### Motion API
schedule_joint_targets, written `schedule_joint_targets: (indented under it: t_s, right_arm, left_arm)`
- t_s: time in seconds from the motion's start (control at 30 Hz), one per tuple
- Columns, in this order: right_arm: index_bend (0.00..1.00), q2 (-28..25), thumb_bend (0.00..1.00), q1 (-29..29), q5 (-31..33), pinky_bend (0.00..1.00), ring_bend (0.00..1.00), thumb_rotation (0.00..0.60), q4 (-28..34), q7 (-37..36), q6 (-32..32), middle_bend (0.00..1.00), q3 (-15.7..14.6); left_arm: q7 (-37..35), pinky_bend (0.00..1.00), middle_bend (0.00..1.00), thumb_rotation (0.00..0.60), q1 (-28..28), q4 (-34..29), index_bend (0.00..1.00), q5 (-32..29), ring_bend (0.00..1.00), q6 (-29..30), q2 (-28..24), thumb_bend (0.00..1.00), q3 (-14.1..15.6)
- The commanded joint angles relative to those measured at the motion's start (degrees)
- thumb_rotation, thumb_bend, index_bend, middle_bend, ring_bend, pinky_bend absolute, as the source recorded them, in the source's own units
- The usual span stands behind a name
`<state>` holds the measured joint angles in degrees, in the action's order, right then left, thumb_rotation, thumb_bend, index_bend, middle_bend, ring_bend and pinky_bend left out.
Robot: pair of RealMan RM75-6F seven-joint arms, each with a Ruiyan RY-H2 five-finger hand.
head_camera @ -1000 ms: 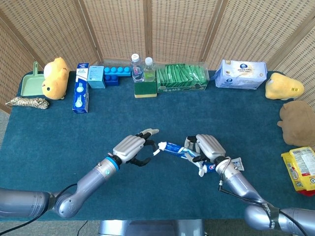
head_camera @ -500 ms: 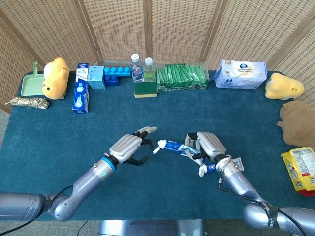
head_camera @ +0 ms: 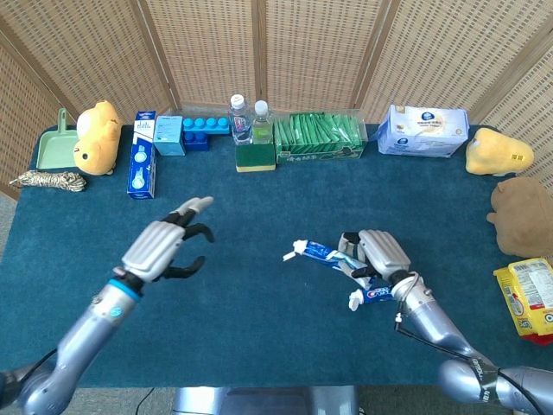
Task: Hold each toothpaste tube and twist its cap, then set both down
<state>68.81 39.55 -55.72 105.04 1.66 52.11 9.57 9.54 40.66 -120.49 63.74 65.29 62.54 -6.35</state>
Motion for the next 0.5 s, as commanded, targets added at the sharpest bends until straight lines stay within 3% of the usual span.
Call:
schedule_joint_targets:
  t_s: [0.03, 0.27, 0.5]
  right_arm:
    - [0.85, -0.4, 0.54, -0.9, -1.3, 0.62, 0.6, 0.6, -1.6, -1.3, -0.1, 0.68, -0.4]
    - [0.83, -0.8, 0.54, -2.5, -3.9, 0.56, 0.57, 0.6, -5.2, -4.9, -0.8, 0.66, -0.6]
    - [0.82, -0.9, 0.54, -3.1, -5.3, 0.53, 0.55, 0.6, -6.7, -6.6, -1.6, 0.65, -0.5]
  left_arm:
    - [-1.4, 0.17, 0.03, 0.6, -4.9, -2.4, 0.37, 3.9, 0.0, 3.6, -4.6, 0.37, 3.2]
    - [-1.6, 0.16, 0.03, 0.6, -14.0, -3.4, 0.35, 8.4, 0.0, 9.4, -10.8, 0.37, 9.2]
    - [-2.1, 0.16, 0.03, 0.6, -20.8, -2.7, 0.34, 10.0, 0.0, 14.6, -12.7, 0.37, 11.5]
